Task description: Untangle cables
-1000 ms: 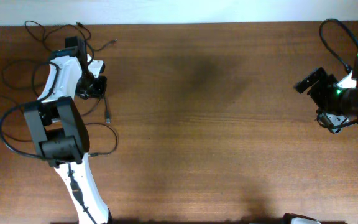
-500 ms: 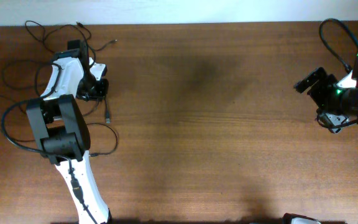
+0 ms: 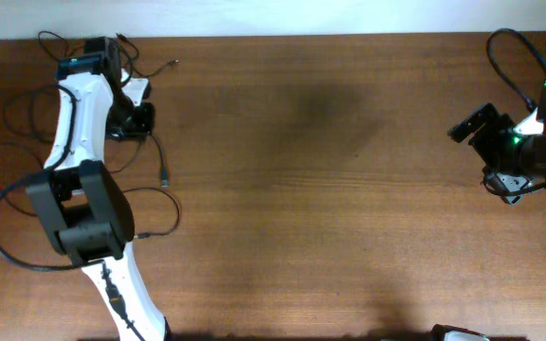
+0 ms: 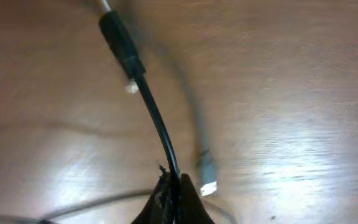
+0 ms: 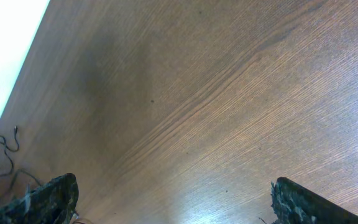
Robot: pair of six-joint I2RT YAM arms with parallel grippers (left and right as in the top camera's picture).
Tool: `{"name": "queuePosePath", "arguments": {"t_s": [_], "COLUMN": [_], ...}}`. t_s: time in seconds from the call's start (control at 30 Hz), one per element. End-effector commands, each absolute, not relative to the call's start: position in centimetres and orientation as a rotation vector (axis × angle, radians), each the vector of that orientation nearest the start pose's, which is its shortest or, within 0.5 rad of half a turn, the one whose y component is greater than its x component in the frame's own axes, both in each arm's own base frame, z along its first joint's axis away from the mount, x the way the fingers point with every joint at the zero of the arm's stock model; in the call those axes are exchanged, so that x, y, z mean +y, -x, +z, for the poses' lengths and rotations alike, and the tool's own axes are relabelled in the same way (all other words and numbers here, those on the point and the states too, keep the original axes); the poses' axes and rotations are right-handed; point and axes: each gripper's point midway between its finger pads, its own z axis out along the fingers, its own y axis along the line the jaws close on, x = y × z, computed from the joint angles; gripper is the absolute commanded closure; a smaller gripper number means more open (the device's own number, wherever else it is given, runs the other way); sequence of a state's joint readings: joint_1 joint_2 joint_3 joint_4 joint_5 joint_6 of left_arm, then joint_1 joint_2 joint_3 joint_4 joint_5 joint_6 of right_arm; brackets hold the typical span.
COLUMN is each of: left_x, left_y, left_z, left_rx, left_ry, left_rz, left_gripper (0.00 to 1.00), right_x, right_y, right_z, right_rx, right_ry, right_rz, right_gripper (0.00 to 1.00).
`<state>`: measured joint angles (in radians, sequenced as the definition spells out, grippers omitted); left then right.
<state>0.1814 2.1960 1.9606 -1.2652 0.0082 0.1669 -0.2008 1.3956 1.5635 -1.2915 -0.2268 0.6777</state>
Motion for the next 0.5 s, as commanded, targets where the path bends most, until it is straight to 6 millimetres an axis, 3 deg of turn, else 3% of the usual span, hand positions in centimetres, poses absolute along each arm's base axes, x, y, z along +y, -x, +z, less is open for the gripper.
{"name": "queuePosePath", "arguments": {"t_s": [0.0, 0.17, 0.27, 0.4, 0.47], "left_x": [13.4, 16.6, 16.6, 15.0, 11.6], "left_y": [-41.4, -38.5, -38.0, -38.4, -39.2], "left_z": [10.2, 10.0, 9.8, 9.7, 9.9], "left_rx": [3.055, 3.093, 3.104, 3.113, 3.122], "left_ry": [0.453, 0.652, 0.703, 0.660, 0.389], "left_rz": [0.340, 0.306, 0.201, 0.021, -0.259], "left_gripper": [1.00, 1.00, 1.00, 1.00, 1.00], "right_x": [-2.1, -2.1, -2.2, -2.2, -2.2], "right_y": [-31.1, -31.1, -31.3, -31.3, -31.3], "right_z": [25.3, 25.4, 25.4, 25.4, 25.4], "right_rx": [2.511, 2.510, 2.505, 2.504, 2.504], "right_ry": [-1.091, -1.091, -1.088, -1.087, -1.087], "right_rz": [0.454, 0.454, 0.456, 0.456, 0.455], "right_gripper": [0.00, 0.01, 0.00, 0.01, 0.00]}}
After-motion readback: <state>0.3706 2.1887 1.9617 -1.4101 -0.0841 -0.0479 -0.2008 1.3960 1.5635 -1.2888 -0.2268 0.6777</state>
